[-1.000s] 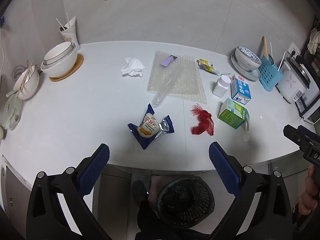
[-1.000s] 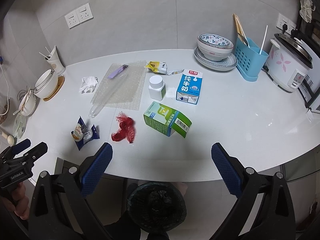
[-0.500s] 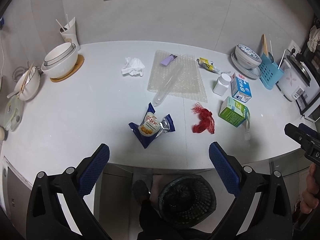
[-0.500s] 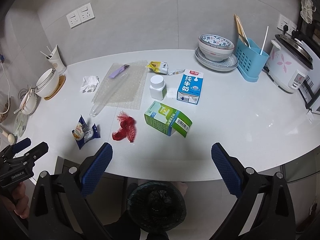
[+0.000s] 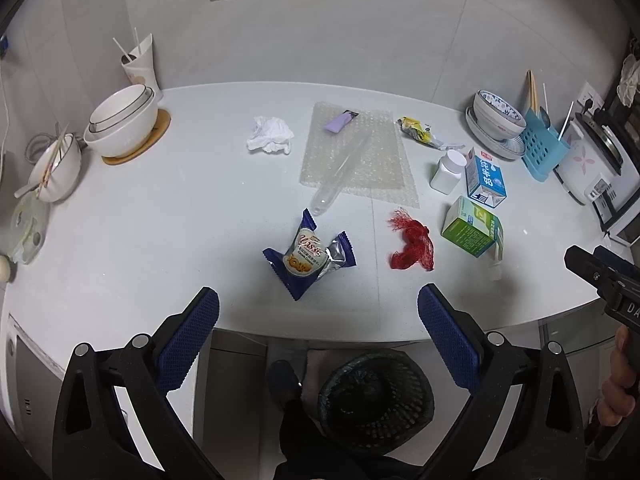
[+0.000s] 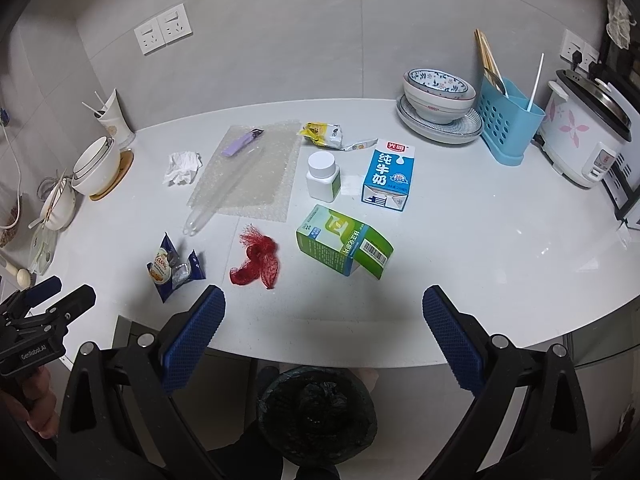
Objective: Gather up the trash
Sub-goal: 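Grasp the blue snack wrapper with the left tool while the right tool grasps the green box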
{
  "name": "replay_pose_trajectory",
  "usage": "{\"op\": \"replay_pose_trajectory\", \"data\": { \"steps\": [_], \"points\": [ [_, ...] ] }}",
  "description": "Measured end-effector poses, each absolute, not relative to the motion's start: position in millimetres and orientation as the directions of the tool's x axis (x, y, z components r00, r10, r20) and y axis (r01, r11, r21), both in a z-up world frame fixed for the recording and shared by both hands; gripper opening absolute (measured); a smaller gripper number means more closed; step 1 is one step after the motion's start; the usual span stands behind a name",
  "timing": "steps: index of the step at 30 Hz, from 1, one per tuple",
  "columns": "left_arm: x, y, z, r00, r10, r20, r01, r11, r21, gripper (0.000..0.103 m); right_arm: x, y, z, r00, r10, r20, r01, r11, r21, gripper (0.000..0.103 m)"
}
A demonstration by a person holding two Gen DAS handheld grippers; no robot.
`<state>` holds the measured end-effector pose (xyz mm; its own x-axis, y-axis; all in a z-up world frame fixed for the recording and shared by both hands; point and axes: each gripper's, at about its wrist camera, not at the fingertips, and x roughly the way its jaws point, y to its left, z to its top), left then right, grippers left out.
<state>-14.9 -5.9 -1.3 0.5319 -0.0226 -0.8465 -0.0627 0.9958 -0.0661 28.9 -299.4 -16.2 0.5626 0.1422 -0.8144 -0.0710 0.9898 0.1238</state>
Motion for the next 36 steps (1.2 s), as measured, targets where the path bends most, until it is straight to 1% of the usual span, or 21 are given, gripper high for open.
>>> {"op": "replay_pose_trajectory", "data": {
  "steps": [7, 13, 21, 29, 36],
  "points": [
    [1.4, 5.1, -7.3, 0.518, -0.027, -0.855, -0.064, 0.996, -0.07, 0.097, 45.9, -294.7, -23.9, 0.544, 0.126, -0.829, -0.043, 0.992, 0.122, 0.095],
    [28.8, 17.7, -33.8, 0.471, -0.035, -0.881, -0.04, 0.997, -0.061, 0.097, 78.1, -288.0, -40.6, 0.496, 0.09, -0.864, 0.026, 0.993, 0.119, 0.095],
    [67.2, 30.2, -87.6, 0.38, -0.078, -0.922, 0.052, 0.997, -0.062, 0.097, 129.5, -286.3, -75.4, 0.37, 0.063, -0.927, 0.17, 0.976, 0.134, 0.095],
    [95.8, 35.0, -125.4, 0.311, -0.123, -0.942, 0.15, 0.986, -0.079, 0.097, 178.3, -286.3, -107.2, 0.249, 0.039, -0.968, 0.305, 0.945, 0.116, 0.095],
    [108.6, 24.7, -140.5, 0.276, -0.149, -0.95, 0.244, 0.966, -0.081, 0.091, 206.4, -285.5, -133.8, 0.139, 0.003, -0.99, 0.388, 0.92, 0.058, 0.095]
  ]
}}
